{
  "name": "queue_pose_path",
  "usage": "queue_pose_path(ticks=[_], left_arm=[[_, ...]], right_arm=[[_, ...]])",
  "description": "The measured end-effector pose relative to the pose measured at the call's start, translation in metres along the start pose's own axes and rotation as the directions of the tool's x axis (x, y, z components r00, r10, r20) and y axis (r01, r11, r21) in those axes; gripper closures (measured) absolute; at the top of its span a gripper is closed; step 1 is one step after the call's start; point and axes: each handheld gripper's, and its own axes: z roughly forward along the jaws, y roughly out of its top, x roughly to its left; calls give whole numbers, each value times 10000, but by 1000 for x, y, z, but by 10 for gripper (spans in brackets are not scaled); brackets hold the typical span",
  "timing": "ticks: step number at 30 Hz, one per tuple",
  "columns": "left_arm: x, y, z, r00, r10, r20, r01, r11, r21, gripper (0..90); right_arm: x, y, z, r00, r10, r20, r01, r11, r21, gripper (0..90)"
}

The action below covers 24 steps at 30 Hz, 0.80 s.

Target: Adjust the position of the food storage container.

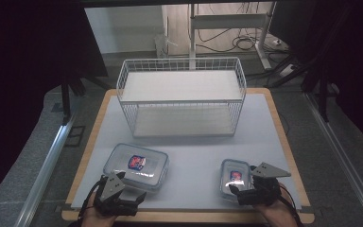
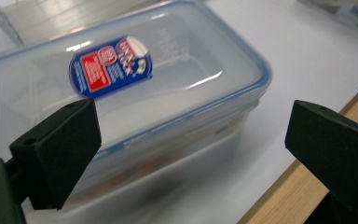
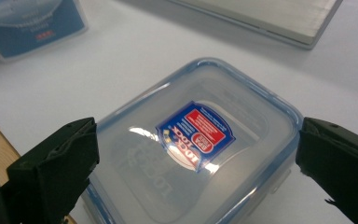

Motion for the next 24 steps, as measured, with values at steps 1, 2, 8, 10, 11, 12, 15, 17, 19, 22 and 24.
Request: queue_pose_path(ticks=[1,2,8,10,11,12,15,17,19,22,24], left_arm=[[0,0,0,10000,0,0,0,10000,0,37],[0,0,0,10000,-2,-22,2,10000,-36,37],[2,-1,0,9994,-288,166,290,9995,-113,44],[2,-1,1,9995,-270,169,271,9996,-73,44],[2,-2,2,9996,-233,169,233,9997,-7,44],[2,-2,2,9996,-233,169,233,9997,-7,44],[2,-2,3,9996,-235,185,234,9997,26,43],[2,-2,3,9997,-202,160,202,9998,32,44],[2,-2,3,9998,-157,126,156,9999,53,44],[1,-2,2,9997,-124,222,123,9999,27,46],[0,-1,2,9998,-43,219,42,10000,28,47]], right_arm=[[0,0,0,10000,0,0,0,10000,0,0],[-1,0,1,10000,19,11,-19,10000,12,0],[0,-1,1,10000,-70,-26,70,9998,195,0],[0,-1,2,10000,-53,-36,54,9995,306,0],[0,-1,2,10000,-69,-39,70,9994,349,0],[0,-1,2,10000,-69,-39,70,9994,349,0],[0,0,2,10000,-82,-10,82,9992,394,45],[0,0,2,9999,-136,-31,137,9991,402,62],[1,0,1,9998,-213,-44,215,9992,347,105],[2,3,-1,9996,-253,-111,256,9994,241,192],[3,5,-2,9996,-235,-159,239,9994,259,246]])
